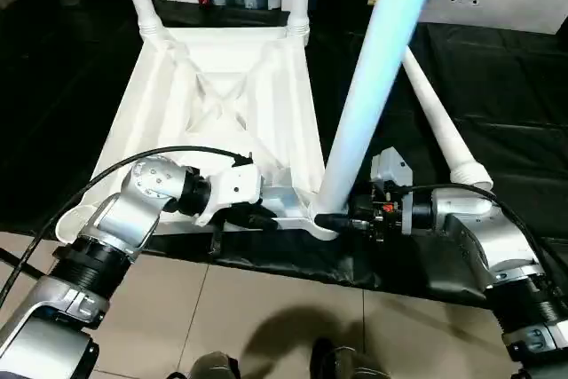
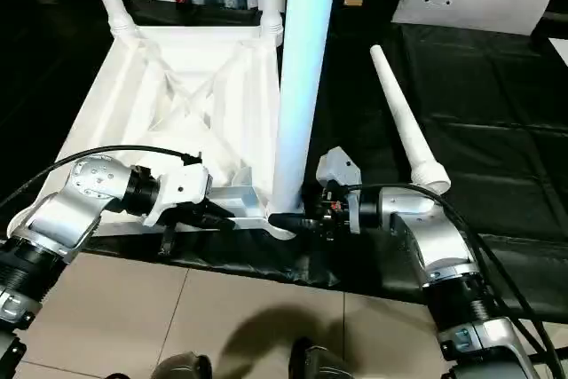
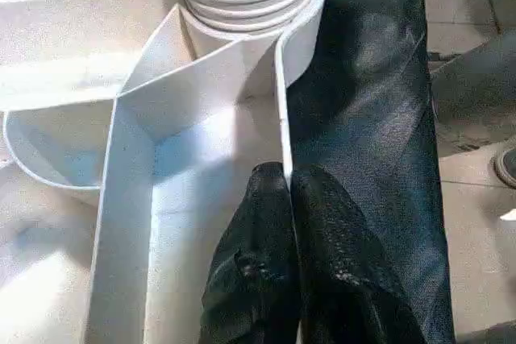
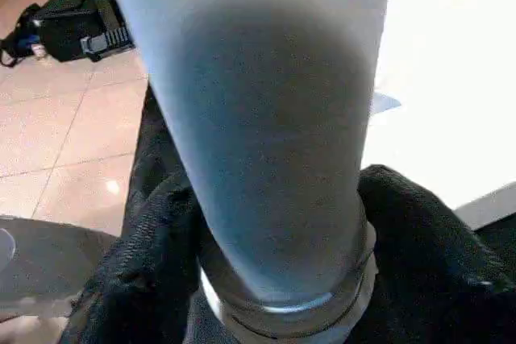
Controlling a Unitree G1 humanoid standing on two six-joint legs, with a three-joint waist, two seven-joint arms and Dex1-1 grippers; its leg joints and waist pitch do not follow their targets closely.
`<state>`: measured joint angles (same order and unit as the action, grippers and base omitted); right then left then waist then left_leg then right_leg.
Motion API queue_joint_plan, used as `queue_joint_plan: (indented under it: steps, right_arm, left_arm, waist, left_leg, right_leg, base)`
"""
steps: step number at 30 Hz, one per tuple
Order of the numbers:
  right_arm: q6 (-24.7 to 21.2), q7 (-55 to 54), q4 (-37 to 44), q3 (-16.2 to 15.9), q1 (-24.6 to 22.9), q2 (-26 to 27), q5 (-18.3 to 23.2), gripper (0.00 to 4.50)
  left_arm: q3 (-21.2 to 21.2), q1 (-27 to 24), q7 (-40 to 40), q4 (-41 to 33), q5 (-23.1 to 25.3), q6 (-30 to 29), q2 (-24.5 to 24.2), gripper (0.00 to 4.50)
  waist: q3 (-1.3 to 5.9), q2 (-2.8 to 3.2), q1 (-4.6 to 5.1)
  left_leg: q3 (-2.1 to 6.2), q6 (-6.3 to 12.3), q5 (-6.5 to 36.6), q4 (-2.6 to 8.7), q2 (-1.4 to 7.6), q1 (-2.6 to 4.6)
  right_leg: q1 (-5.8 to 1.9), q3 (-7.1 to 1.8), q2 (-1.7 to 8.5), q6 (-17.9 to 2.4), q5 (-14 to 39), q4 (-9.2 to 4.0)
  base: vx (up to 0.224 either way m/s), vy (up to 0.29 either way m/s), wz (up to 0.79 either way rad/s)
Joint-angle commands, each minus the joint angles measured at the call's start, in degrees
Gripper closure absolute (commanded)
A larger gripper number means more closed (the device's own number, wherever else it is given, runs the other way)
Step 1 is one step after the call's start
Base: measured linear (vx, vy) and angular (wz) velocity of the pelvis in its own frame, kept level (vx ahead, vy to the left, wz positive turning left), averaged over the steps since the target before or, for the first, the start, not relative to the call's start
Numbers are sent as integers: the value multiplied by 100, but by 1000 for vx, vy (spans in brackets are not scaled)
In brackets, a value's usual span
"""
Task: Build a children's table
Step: Rotate leg to tighten
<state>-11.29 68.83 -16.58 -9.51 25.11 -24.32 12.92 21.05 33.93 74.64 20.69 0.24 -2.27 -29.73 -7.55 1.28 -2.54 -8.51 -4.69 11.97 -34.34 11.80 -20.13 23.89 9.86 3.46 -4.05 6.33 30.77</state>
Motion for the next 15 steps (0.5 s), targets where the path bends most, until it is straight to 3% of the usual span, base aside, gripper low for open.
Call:
queue_joint_plan:
  steps: [1, 5, 6, 8, 9, 11, 13, 15]
  right_arm:
    - [-10, 77, -19, -87, 20, -13, 38, 177]
    - [19, 24, -3, -128, -52, 63, 24, 185]
    - [-9, -83, 20, -124, -81, 118, 6, 185]
    - [-47, -195, 42, -112, -105, 173, -6, 185]
    - [-259, -660, 79, 15, -124, 417, 25, 186]
    - [-520, -1411, 125, 203, -139, 826, 48, 186]
    - [-615, -2136, 125, 289, -133, 1225, -65, 186]
    - [-703, -2552, 100, 353, -104, 1470, -107, 187]
  left_arm:
    - [137, 80, 179, -22, 63, 141, 2, 450]
    - [122, 40, 147, -81, 54, 105, 6, 450]
    - [95, 18, 99, -127, 33, 27, 21, 450]
    - [73, 1, 44, -170, 18, -47, 35, 450]
    - [-12, -25, -214, -285, -4, -335, 129, 450]
    - [-163, -70, -643, -512, -85, -875, 347, 450]
    - [-258, -85, -1099, -739, -100, -1357, 637, 450]
    - [-297, -57, -1396, -789, -58, -1586, 831, 450]
  waist:
    - [492, -24, 36]
    - [483, -27, 37]
    - [488, 5, 33]
    - [478, -16, 48]
    - [462, 26, 63]
    - [436, 30, 133]
    - [441, 26, 164]
    - [414, 36, 264]
  left_leg:
    - [-4, 764, 472, 367, 138, -15]
    - [-11, 728, 531, 370, 127, -6]
    - [-6, 714, 515, 367, 123, -7]
    - [-5, 690, 564, 375, 125, -5]
    - [-4, 651, 642, 378, 124, -1]
    - [-4, 463, 838, 375, 99, 25]
    - [11, 424, 822, 370, 56, 6]
    - [16, 385, 920, 362, 75, 23]
  right_leg:
    - [-448, -380, 482, -319, 2339, -353]
    - [-445, -372, 481, -268, 2498, -378]
    - [-449, -370, 480, -264, 2490, -375]
    - [-444, -364, 478, -251, 2525, -391]
    - [-442, -352, 477, -234, 2621, -407]
    - [-436, -304, 470, -137, 2988, -489]
    - [-467, -265, 469, -16, 3116, -523]
    - [-440, -224, 457, 45, 3228, -576]
  base:
    - [0, 0, 0]
    - [0, 0, 0]
    - [0, 0, 0]
    - [0, 0, 0]
    - [0, 0, 0]
    - [0, 0, 0]
    - [0, 0, 0]
    - [0, 0, 0]
